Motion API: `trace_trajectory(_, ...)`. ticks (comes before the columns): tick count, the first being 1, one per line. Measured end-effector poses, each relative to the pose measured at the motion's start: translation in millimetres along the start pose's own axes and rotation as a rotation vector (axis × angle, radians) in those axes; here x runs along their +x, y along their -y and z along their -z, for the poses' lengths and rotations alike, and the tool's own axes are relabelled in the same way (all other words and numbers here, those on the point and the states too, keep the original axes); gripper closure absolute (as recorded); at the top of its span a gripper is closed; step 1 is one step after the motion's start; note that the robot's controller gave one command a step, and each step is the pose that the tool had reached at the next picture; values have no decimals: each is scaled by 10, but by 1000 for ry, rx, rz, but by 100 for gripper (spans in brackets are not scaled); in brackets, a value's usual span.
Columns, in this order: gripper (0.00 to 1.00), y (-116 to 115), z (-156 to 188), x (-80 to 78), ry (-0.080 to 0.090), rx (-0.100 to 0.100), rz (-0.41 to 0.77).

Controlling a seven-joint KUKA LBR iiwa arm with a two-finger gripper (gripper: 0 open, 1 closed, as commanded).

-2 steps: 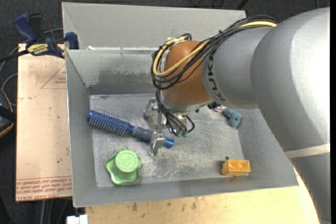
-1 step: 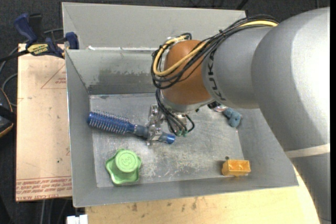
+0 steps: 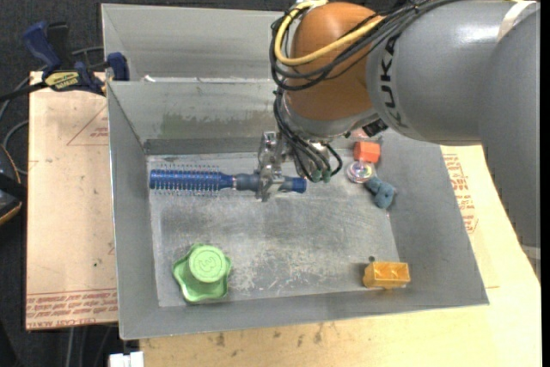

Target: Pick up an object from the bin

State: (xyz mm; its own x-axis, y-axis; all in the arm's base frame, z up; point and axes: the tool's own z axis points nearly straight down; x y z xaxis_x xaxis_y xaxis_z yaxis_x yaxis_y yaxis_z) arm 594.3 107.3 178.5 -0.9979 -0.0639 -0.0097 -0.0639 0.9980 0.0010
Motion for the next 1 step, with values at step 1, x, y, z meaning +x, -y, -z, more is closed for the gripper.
trace_trajectory(1,100,65,1811,-45,1,-1,-31)
